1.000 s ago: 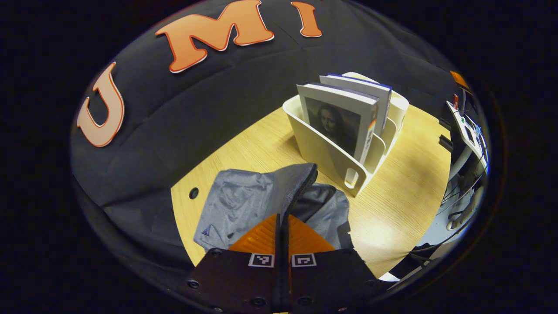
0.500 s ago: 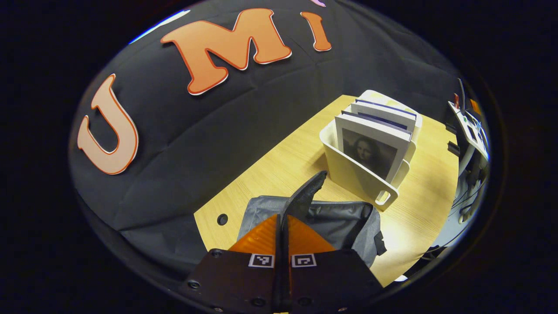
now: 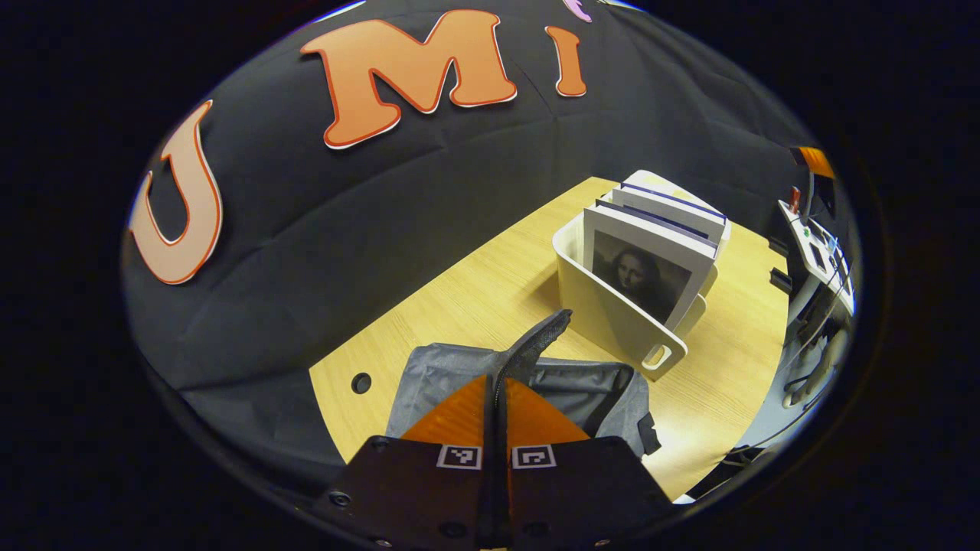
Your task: Open the schoolbag, grab two books from the bookshelf and put them into the schoolbag.
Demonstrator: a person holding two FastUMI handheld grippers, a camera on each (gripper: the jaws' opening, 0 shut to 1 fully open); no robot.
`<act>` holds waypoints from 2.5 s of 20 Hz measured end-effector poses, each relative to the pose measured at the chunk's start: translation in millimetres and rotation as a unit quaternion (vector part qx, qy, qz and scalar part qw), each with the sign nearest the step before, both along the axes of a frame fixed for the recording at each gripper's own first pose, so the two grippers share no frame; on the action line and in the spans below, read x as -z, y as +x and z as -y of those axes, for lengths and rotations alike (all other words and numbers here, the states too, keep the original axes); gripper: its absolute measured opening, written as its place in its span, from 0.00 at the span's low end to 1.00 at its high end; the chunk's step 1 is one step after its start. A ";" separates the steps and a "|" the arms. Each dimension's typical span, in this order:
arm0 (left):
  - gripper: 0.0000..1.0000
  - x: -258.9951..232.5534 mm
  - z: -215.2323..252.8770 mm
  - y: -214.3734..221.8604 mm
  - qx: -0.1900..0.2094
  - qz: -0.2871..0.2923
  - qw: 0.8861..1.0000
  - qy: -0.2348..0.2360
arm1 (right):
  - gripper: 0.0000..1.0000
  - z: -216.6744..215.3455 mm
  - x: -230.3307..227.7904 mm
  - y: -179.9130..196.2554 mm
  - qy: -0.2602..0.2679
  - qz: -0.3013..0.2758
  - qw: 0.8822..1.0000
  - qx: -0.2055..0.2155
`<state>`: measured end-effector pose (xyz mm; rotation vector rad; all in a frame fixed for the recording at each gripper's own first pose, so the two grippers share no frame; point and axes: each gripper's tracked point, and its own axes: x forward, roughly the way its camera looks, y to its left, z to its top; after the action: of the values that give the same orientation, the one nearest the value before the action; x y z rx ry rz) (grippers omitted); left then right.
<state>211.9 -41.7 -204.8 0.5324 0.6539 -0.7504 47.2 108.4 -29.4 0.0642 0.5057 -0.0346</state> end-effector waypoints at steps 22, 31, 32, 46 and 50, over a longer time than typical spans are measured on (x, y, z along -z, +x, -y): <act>0.00 8.5 -13.7 8.6 0.016 -0.014 1.000 -0.014 | 0.99 -57.0 134.9 144.4 -0.070 -0.351 0.933 -0.041; 0.00 11.1 -16.8 7.1 0.010 -0.020 1.000 -0.015 | 0.58 -48.8 175.8 144.3 -0.076 -0.388 0.918 -0.017; 0.01 10.7 -17.2 7.6 0.010 -0.021 1.000 -0.014 | 0.53 -49.0 174.8 143.7 -0.072 -0.389 0.918 -0.015; 0.01 13.4 -17.4 2.3 0.004 -0.030 0.999 -0.031 | 0.32 -54.0 70.2 112.6 -0.080 -0.329 0.941 0.018; 0.00 16.9 -18.5 -5.0 -0.003 -0.041 0.998 -0.046 | 0.32 -59.9 15.4 92.4 -0.046 -0.285 0.957 0.024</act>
<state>206.9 -23.3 -221.7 0.4170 0.6943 -0.7954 139.7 168.3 -44.8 -0.0268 1.0785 -0.1273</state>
